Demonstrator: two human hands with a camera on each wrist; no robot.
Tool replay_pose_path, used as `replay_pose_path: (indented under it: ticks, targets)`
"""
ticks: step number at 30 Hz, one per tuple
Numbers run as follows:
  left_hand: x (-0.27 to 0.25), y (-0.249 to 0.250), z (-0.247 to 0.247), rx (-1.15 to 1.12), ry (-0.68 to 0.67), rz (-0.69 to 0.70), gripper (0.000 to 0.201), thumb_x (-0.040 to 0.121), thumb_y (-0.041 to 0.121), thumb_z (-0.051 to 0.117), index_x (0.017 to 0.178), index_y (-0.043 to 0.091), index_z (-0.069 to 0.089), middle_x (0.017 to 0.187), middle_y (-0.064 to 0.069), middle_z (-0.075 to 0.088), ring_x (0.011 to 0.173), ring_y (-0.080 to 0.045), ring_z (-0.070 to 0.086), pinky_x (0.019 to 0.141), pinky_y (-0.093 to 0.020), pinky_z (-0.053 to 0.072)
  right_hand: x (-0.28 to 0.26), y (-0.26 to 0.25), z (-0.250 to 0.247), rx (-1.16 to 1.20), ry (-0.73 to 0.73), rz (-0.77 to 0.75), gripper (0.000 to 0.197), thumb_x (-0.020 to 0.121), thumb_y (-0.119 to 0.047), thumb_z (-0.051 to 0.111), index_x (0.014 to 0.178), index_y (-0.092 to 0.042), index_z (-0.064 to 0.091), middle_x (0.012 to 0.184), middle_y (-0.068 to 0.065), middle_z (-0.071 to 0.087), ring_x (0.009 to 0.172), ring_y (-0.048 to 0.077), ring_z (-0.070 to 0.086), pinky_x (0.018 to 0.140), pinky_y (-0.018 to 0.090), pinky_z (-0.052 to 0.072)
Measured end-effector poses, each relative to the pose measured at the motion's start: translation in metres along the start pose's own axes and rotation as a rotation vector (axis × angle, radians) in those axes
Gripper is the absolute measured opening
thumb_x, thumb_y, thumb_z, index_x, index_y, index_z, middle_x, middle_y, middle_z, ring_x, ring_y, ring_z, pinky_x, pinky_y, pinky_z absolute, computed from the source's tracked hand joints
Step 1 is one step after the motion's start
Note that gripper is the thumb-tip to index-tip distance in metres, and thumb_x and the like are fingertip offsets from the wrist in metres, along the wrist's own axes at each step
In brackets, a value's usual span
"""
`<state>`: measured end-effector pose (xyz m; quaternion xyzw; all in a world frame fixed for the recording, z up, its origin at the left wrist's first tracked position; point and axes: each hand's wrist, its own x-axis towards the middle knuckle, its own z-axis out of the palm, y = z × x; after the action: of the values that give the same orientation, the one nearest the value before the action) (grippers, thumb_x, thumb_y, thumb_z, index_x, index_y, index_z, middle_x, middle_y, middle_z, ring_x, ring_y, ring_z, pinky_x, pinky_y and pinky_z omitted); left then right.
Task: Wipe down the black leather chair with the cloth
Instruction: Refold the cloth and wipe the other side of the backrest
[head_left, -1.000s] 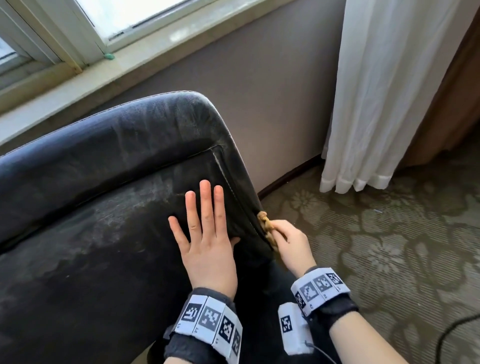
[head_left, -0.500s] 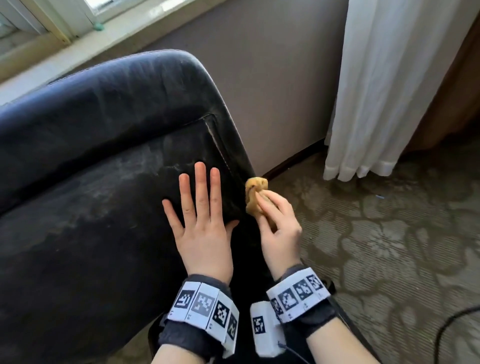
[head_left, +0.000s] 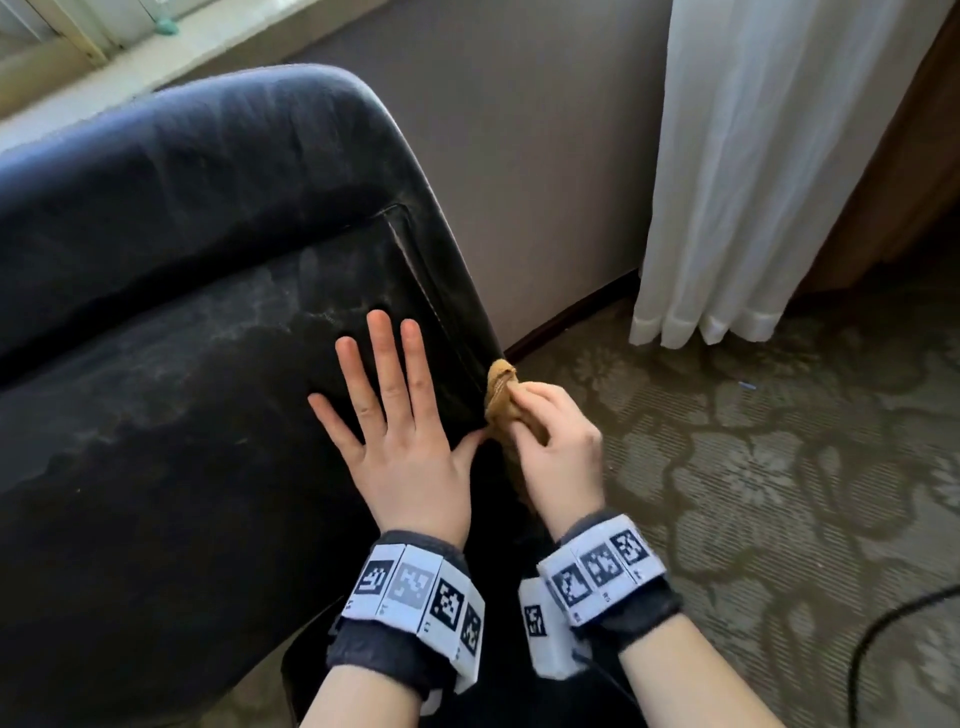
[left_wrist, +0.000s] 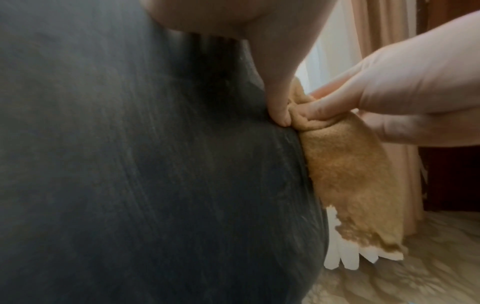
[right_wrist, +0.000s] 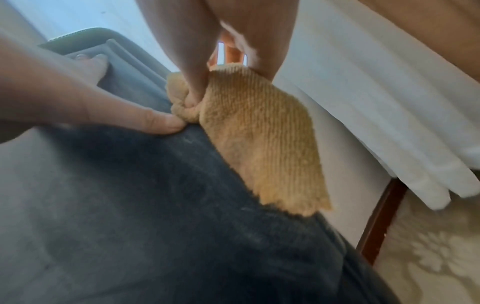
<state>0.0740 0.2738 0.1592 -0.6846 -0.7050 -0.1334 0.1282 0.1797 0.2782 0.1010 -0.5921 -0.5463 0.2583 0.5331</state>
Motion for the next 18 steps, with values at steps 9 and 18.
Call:
replay_pose_path:
  ticks: [9,18]
  targets:
    - [0.0,0.006,0.007,-0.018,-0.004,-0.052,0.133,0.06,0.041,0.081,0.143,0.02,-0.021,0.146,0.005,-0.037,0.136,-0.021,-0.031,0.109,-0.054,-0.01,0.003,0.026,-0.041,0.109,-0.2,0.21,0.03,0.075,-0.002,0.071,0.1,-0.017,0.071,0.093,-0.01,0.067,0.092,0.002,0.061,0.083,0.0,0.039]
    - [0.001,0.002,0.008,-0.011,-0.004,-0.051,0.129,0.064,0.045,0.077,0.142,0.021,-0.023,0.144,0.007,-0.04,0.135,-0.019,-0.033,0.109,-0.052,-0.013,0.016,0.049,-0.019,-0.053,-0.178,0.202,0.025,0.074,0.004,0.066,0.096,-0.007,0.072,0.092,0.007,0.072,0.085,0.001,0.058,0.084,0.005,0.04]
